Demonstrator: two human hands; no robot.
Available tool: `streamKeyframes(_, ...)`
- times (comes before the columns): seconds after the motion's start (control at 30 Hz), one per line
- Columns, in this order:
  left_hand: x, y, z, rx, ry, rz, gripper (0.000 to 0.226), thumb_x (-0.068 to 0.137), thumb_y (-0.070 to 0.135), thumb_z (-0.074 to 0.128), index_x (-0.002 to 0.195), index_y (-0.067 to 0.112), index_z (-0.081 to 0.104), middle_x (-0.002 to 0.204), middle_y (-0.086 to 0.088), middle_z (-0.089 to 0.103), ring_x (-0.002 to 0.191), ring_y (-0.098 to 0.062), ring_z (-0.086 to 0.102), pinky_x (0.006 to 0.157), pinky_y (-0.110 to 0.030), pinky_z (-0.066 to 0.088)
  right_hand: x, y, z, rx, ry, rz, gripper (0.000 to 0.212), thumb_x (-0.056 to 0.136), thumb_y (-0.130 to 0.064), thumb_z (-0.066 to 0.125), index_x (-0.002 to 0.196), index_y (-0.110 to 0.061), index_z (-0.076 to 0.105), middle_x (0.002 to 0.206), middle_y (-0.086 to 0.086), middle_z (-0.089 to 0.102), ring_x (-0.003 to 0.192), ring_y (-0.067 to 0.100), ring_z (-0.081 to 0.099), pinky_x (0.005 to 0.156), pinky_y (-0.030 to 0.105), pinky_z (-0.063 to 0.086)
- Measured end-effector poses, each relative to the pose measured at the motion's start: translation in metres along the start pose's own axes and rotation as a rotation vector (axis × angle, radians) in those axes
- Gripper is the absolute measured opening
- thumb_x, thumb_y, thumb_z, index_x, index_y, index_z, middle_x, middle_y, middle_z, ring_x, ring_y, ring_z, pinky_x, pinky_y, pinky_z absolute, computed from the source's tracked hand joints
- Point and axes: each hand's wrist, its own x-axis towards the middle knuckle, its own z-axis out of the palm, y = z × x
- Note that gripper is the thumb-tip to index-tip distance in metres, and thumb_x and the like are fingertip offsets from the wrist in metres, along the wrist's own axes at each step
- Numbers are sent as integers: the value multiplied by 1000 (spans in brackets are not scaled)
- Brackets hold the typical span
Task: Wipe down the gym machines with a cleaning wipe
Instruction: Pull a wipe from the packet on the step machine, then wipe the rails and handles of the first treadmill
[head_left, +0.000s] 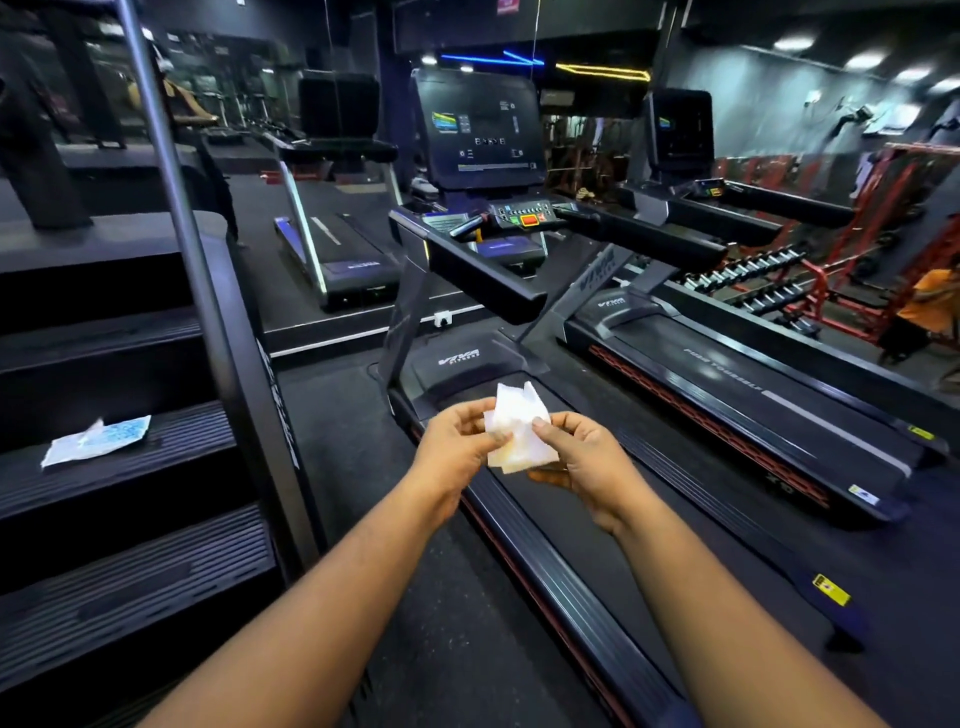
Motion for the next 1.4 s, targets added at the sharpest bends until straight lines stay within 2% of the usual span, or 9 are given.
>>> streamKeyframes(0.17,39,16,-4,71,-80,248,49,85,-9,74,127,14,66,112,-5,76,107,-22,71,89,-33,59,42,-12,-6,2,21,-108,25,98,-7,63,122,-11,64,99,12,77,87,22,74,64,29,59)
streamKeyframes(0.3,89,26,1,92,-153,390,60,86,-17,67,132,22,63,105,-6,72,100,-18,67,92,-31,56,95,-24,-23,85,-34,-178,18,97,-2,61,101,-16,72,99,10,75,88,26,72,64,33,61)
streamKeyframes(0.43,150,18,7,-12,-116,169,59,93,-12,56,142,21,54,126,-15,67,109,-24,66,92,-40,56,158,-30,-41,69,-42,-155,24,97,2,57,92,-17,71,100,9,75,85,21,71,62,31,57)
streamKeyframes(0.57,204,17,16,-129,-133,-177,39,99,29,58,132,9,62,123,-20,70,100,-29,68,92,-43,55,217,-32,-58,-30,-11,-117,23,95,7,50,98,-5,69,91,8,75,79,18,71,61,28,58)
streamKeyframes(0.7,256,11,25,122,-51,-39,20,97,15,68,114,7,71,104,-12,76,93,-23,70,84,-40,58,271,-32,-68,-48,4,-71,25,95,2,45,100,-4,69,83,9,72,72,18,66,57,27,54)
streamKeyframes(0.83,300,6,24,178,0,15,17,93,2,70,109,5,72,101,-16,75,88,-23,70,77,-35,58,304,-20,-71,42,-36,30,17,102,-24,59,116,-14,64,100,5,76,89,19,72,77,37,59)
streamKeyframes(1.07,390,5,-5,345,-89,120,19,94,2,67,106,17,72,97,-15,75,80,-18,66,67,-27,54,377,-31,-74,-168,-2,-92,5,94,-6,69,99,-8,68,85,8,75,80,20,69,71,36,59)
streamKeyframes(1.27,503,3,-41,719,-113,418,22,95,27,71,117,25,70,111,7,71,100,-4,66,93,-30,53,457,-53,-69,-860,432,-509,11,95,-18,60,105,-22,61,86,-1,70,77,23,63,66,36,45)
streamKeyframes(1.4,561,6,-56,1121,-299,675,53,95,44,65,142,21,56,147,0,53,136,-18,48,115,-41,39,499,-31,-50,-1324,405,-457,27,102,-25,39,120,-23,59,113,2,69,98,32,67,81,41,54)
